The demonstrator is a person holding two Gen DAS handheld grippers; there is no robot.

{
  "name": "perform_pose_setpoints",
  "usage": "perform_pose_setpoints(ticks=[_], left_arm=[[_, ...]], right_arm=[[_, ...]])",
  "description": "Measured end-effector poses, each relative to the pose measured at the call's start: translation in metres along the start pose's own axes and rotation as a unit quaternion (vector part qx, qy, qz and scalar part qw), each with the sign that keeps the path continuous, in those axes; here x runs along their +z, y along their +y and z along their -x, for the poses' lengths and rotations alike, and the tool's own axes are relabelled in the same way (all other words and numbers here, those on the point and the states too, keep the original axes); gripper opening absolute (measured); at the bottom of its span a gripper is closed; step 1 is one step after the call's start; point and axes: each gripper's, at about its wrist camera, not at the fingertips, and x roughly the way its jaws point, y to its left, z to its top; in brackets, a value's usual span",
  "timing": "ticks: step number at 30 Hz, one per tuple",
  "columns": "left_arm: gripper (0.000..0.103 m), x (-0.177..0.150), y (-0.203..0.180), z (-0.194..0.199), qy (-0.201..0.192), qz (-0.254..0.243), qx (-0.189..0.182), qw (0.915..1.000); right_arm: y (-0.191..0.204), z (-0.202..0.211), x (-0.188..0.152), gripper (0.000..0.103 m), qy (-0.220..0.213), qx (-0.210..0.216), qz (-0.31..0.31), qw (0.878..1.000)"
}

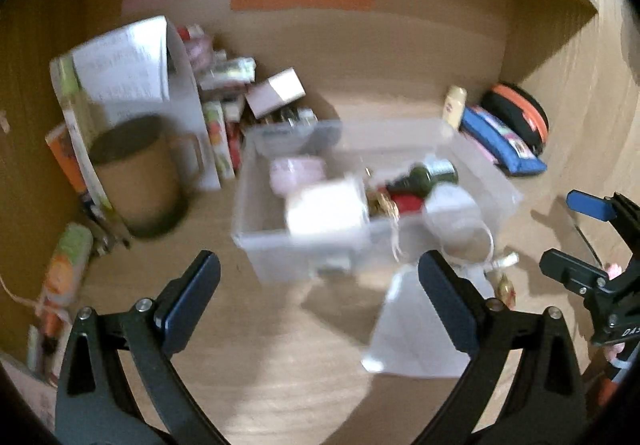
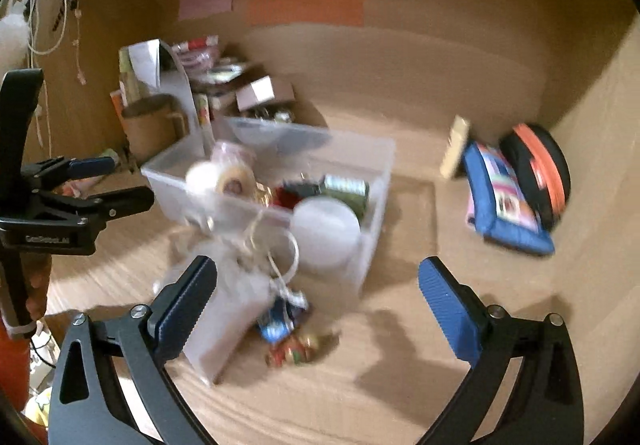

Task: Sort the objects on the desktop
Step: 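Move the left gripper toward the white drawstring bag and grasp it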

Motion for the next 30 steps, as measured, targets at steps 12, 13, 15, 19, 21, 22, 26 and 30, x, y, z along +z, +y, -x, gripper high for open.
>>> perform_pose_setpoints(ticks=[12, 13, 15, 19, 21, 22, 26, 30], left_arm=[[0.101, -0.038, -0.055, -0.027, 0.064, -0.02, -0.064, 0.9957], [0.101, -0.04, -0.059, -0.03, 0.069, -0.024, -0.067, 0.9951], [0.101, -0.041, -0.064, -0.036, 0.08, -0.027, -0.065, 0.9943], [0.101, -0.039, -0.068, -0.047, 0.098, -0.027, -0.063, 0.9928], [0.101, -0.038, -0.065, -0.053, 0.11, -0.02, -0.073, 0.9911], [0.101, -0.038, -0.064, -0.057, 0.118, -0.017, -0.076, 0.9899], [0.101, -0.036, -0.065, -0.066, 0.136, -0.026, -0.089, 0.9864], [0.1, -0.036, -0.077, -0.066, 0.129, -0.06, -0.078, 0.9868]], right_arm=[[-0.017, -0.014, -0.057, 0.086, 0.054, 0.014, -0.056, 0.997], [-0.016, -0.015, -0.059, 0.085, 0.057, 0.013, -0.053, 0.997], [-0.015, -0.017, -0.062, 0.079, 0.059, 0.016, -0.054, 0.997], [-0.018, -0.023, -0.062, 0.074, 0.063, 0.027, -0.068, 0.995], [-0.02, -0.026, -0.062, 0.073, 0.064, 0.033, -0.074, 0.995], [-0.019, -0.027, -0.061, 0.07, 0.066, 0.033, -0.072, 0.995], [-0.011, -0.032, -0.063, 0.061, 0.088, 0.023, -0.037, 0.995], [-0.007, -0.035, -0.065, 0.054, 0.1, 0.013, -0.017, 0.995]])
